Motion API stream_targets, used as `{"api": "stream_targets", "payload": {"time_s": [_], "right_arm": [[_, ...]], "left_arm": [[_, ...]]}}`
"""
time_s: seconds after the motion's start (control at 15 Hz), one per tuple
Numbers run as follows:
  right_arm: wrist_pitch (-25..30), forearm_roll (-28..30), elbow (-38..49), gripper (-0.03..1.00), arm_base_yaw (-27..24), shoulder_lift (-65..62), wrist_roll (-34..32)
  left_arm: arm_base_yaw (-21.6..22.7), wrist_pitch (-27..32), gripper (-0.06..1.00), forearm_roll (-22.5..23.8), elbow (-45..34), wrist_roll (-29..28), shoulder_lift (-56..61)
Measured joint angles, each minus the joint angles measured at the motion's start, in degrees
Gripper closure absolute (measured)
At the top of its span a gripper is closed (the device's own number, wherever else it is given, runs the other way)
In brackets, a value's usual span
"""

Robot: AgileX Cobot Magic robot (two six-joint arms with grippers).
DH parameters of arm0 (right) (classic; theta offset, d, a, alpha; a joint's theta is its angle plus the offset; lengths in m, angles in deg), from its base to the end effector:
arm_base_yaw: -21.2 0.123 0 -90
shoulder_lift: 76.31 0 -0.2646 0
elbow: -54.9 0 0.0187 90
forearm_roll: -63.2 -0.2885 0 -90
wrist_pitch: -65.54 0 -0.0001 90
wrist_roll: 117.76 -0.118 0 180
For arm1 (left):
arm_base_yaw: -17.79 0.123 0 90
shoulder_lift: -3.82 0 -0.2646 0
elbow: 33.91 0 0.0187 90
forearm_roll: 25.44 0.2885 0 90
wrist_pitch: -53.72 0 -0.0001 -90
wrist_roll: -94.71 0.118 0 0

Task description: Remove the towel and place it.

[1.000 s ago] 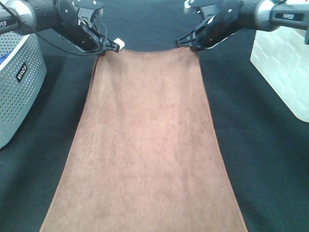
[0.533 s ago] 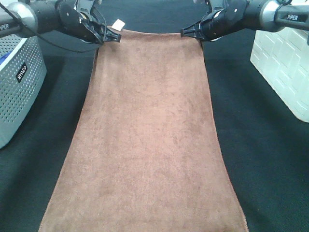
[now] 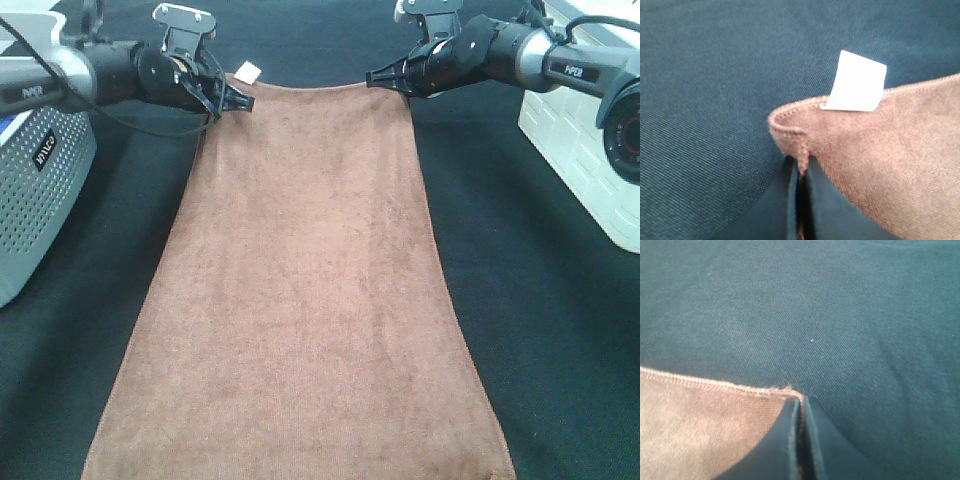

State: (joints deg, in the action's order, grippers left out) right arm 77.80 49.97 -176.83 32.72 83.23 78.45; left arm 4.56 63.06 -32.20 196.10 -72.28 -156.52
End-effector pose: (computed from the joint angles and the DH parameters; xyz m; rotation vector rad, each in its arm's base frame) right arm 0.6167 0.1316 0.0865 -0.2986 2.0710 0.1380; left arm 0.6115 -0.1461 0.0710 0.3664 2.0564 -0.0930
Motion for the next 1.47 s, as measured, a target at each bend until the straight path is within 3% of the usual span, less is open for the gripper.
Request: {"api": "stream_targets", "payload": {"time_s": [0.27,0.93,1.07,1.2,1.33,1.47], "right_arm": [[-0.23,-0.06,-1.09,0.97,0.00,2.98,0.00],[-2.64,-4.24,-2.23,0.95,-1.32,6.25,0.00],[-3.32,-5.67,-2.23,0.86,-1.38,6.88,0.00],[-3.38,-5.90,-2.23,0.66,-1.38,6.88,0.00],[-3.61,-6.02,-2.23,0.44,-1.38,6.88,0.00],[-2.81,-6.02,-2.23,0.35,-1.38,6.88,0.00]], "left_arm": [[0.00,-5.44,0.94,0.00,0.00,0.11,-2.92],[0.00,-11.80,0.90,-2.06,0.00,-0.69,-5.79],[0.00,-11.92,0.86,-2.18,0.00,-0.69,-5.96],[0.00,-12.72,0.75,-2.18,0.00,-0.69,-6.47],[0.00,-13.75,0.51,-2.92,0.00,-0.92,-6.70],[0.00,-15.30,0.32,-3.78,0.00,-1.83,-6.70]]}}
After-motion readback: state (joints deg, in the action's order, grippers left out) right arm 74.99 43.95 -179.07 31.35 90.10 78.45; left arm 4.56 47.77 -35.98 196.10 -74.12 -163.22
